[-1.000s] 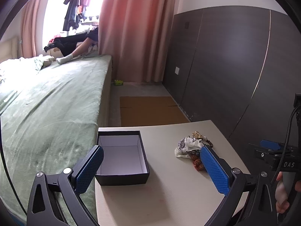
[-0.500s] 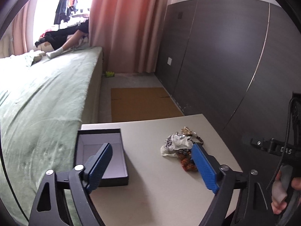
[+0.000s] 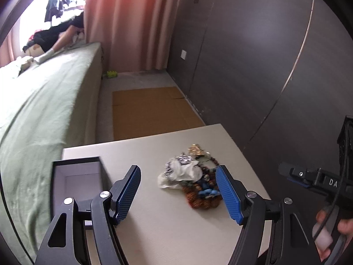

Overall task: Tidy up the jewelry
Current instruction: 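Reach the left tool into the pile and grasp the white cloth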

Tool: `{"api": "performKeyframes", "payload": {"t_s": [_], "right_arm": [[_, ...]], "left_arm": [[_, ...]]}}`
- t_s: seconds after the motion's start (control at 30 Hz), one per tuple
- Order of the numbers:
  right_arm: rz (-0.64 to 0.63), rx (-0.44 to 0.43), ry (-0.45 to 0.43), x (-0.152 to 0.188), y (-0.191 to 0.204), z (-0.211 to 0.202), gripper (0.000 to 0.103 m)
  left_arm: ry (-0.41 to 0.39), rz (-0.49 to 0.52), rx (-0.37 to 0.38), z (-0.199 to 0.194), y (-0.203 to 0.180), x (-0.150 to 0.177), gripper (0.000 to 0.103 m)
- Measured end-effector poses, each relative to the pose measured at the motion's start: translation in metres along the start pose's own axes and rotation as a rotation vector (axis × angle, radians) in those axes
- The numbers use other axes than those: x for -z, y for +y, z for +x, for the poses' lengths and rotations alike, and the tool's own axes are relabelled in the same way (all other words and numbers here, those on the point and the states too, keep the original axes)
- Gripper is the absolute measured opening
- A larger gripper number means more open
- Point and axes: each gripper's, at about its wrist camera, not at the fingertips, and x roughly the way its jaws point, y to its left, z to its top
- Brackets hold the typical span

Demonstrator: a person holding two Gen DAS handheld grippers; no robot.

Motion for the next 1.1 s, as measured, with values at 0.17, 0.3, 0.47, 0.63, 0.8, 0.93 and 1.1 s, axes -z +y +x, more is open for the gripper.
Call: {"api": "performKeyframes", "payload": {"t_s": [0.17, 0.3, 0.47, 0.63, 0.8, 0.93, 1.1], "right_arm": [[0.056, -0.012, 0.006, -0.003, -0.013, 0.005, 0.075], [0.103, -0.031, 0.035, -0.007, -0.023, 0.016, 0.068], [0.143, -0.026, 0.055, -0.010, -0.030, 0.028, 0.067], [0.142, -0.034, 0.078, -0.011, -0.028, 0.037, 0.067], [0.123, -0.033, 0.109, -0.007, -0.020, 0.050, 0.067], [0.101, -0.036, 0.137, -0.005, -0.012, 0.061, 0.067], [0.060, -0.045, 0.160, 0.000, 0.002, 0.070, 0.067]], "left_arm": [[0.061, 0.042, -0.001, 0.032, -0.014, -0.003, 0.071], [0.114, 0.053, -0.017, 0.059, -0.017, -0.004, 0.065], [0.162, 0.013, -0.003, 0.085, -0.010, 0.003, 0.064], [0.179, -0.006, 0.004, 0.104, -0.003, 0.009, 0.033], [0.162, -0.052, 0.056, 0.102, 0.009, 0.015, 0.001], [0.102, -0.051, 0.085, 0.081, 0.012, 0.015, 0.000], [0.058, -0.069, 0.094, 0.060, 0.017, 0.012, 0.000]]}}
